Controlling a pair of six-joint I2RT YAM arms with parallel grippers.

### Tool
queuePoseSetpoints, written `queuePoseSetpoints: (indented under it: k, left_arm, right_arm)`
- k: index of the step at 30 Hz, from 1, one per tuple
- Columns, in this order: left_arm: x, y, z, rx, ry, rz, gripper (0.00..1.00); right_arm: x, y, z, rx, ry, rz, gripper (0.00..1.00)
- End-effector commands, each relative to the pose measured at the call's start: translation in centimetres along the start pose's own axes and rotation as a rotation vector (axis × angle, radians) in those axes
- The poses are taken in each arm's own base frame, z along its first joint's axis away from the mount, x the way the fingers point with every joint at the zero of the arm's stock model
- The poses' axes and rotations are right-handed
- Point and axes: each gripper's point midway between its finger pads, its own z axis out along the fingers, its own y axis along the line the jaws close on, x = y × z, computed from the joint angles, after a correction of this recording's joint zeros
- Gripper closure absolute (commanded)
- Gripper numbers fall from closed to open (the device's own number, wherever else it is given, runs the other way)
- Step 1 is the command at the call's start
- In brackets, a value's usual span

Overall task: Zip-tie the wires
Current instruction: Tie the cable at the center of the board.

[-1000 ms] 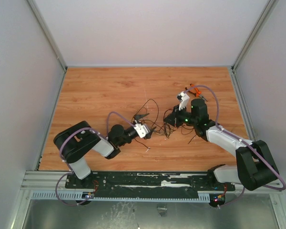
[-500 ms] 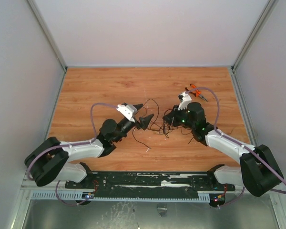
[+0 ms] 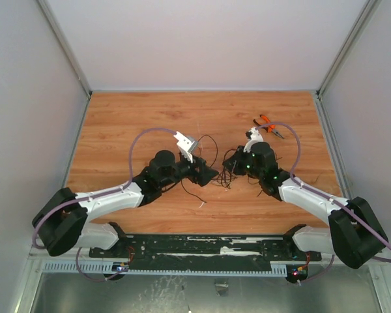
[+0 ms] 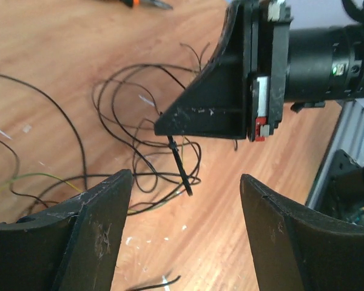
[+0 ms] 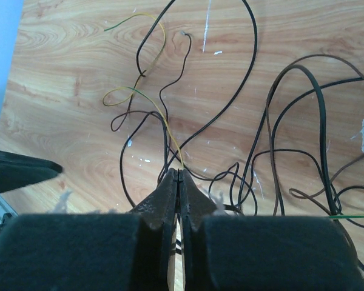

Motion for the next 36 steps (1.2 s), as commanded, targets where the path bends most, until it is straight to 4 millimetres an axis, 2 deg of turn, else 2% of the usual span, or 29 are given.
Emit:
queuePoseSetpoints:
  k: [1, 6, 10, 16, 25, 36]
  left_arm:
    - [2.1, -1.2, 0.5, 0.097, 0.075, -0.118, 0.25]
    - [3.0, -0.8, 2.8, 0.117, 0.119, -0.17, 0.34]
    - [3.2, -0.5, 3.8, 0.114, 0.115, -0.187, 0.41]
    - [2.7, 0.4, 4.4, 0.077, 0.077, -0.16, 0.44]
    - [3.0, 1.1, 4.8, 0.039, 0.067, -0.175, 0.51]
    - [3.6, 0.9, 5.3, 0.061, 0.07, -0.192, 0.52]
  right_arm:
    - [-1.0, 1.2, 0.0, 0.003, -0.007, 0.034, 1.0]
    - [-1.0, 1.0, -0.2, 0.02, -0.011, 0.051, 1.0]
    - [-1.0, 0.9, -0.3, 0.029, -0.015, 0.066, 1.0]
    - [-0.8, 0.5, -0.3, 0.047, -0.008, 0.066, 1.0]
    - [-1.0, 0.4, -0.2, 0.057, -0.017, 0.081, 1.0]
    - [-0.9, 0.5, -0.1, 0.057, -0.016, 0.096, 1.0]
